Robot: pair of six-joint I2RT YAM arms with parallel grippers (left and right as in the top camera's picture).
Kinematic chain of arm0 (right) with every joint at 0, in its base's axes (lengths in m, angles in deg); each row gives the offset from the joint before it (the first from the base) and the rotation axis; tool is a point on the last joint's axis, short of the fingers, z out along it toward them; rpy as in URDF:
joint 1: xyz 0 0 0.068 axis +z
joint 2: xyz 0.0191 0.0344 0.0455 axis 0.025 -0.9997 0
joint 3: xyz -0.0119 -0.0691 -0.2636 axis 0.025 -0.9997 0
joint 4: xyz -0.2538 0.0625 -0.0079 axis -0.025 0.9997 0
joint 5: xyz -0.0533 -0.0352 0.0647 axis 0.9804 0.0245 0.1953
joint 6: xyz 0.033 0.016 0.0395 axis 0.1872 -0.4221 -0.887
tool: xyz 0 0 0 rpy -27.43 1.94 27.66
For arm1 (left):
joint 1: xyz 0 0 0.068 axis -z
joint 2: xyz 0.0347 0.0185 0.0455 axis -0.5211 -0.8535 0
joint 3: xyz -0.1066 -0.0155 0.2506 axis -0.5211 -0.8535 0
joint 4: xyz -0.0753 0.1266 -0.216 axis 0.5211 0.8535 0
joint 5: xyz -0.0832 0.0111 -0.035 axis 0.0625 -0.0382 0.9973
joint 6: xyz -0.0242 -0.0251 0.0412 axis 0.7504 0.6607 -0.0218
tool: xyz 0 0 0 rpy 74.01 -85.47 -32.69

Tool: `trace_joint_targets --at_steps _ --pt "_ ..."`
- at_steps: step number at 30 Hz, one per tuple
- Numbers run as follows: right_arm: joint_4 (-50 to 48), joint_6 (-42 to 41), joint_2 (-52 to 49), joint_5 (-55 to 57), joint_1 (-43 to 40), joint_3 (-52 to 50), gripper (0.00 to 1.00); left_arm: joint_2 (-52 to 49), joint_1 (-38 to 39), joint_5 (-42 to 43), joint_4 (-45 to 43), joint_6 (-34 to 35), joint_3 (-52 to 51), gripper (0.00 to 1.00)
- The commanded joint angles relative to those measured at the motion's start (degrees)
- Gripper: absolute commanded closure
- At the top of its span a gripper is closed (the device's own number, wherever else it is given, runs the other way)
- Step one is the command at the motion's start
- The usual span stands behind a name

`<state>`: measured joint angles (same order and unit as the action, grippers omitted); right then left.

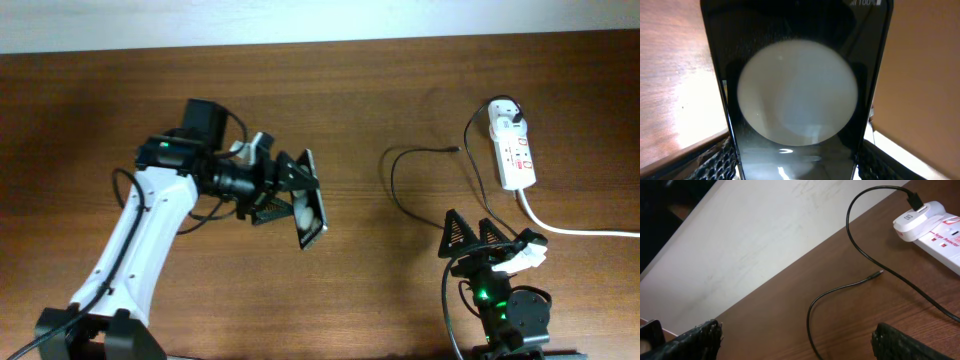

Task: Plug charger to phone and switch on socket

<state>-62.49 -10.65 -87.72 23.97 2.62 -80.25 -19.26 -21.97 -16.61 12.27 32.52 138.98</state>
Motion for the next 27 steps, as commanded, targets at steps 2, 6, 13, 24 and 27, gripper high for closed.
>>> trace_joint_targets --at_steps 2,6,13,24,27 --pt "-0.09 0.39 0.37 -2.62 -0.31 -0.44 0.01 0.94 -6.88 3.08 -0.11 1.01 0.0 0.43" --pt "-1.57 -11.02 0.37 -29.92 -0.31 -0.44 0.01 0.94 -9.22 2.99 -0.17 0.98 0.0 0.43" --pt "-4.0 -13.42 0.37 -45.16 -0.31 -0.44 0.01 0.94 -9.22 2.8 -0.13 0.98 0.0 0.4" --pt "-16.28 -22.49 -3.39 -46.82 -0.31 2.01 0.01 0.94 -9.22 2.6 -0.76 0.98 0.0 0.4" --pt "-16.31 -16.15 -14.45 -48.3 -0.31 7.17 0.02 0.94 -9.22 2.6 -0.76 0.98 0.0 0.4"
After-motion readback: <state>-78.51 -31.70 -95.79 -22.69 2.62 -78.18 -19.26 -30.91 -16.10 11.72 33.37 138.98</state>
